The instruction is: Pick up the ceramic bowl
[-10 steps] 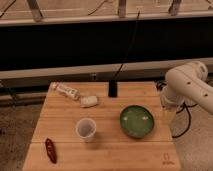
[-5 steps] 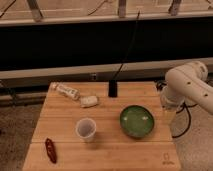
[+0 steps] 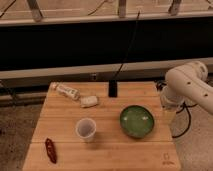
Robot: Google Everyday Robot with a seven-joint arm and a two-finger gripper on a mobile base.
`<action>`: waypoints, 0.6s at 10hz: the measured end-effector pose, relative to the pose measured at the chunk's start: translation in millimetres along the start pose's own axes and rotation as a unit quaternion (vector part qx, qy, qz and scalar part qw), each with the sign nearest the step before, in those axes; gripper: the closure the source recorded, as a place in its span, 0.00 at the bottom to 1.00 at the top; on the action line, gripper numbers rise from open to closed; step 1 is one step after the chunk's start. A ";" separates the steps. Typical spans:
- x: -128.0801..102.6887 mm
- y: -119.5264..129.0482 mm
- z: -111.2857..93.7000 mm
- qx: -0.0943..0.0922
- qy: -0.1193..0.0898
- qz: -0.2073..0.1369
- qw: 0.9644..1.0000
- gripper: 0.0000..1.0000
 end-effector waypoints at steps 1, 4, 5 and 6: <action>0.0 0.0 0.0 0.000 0.000 0.000 1.000 0.20; -8.4 5.8 20.9 0.003 0.006 -0.039 0.999 0.20; -10.8 7.8 29.1 0.003 0.008 -0.049 0.999 0.20; -13.4 9.6 31.5 0.004 0.010 -0.061 0.998 0.20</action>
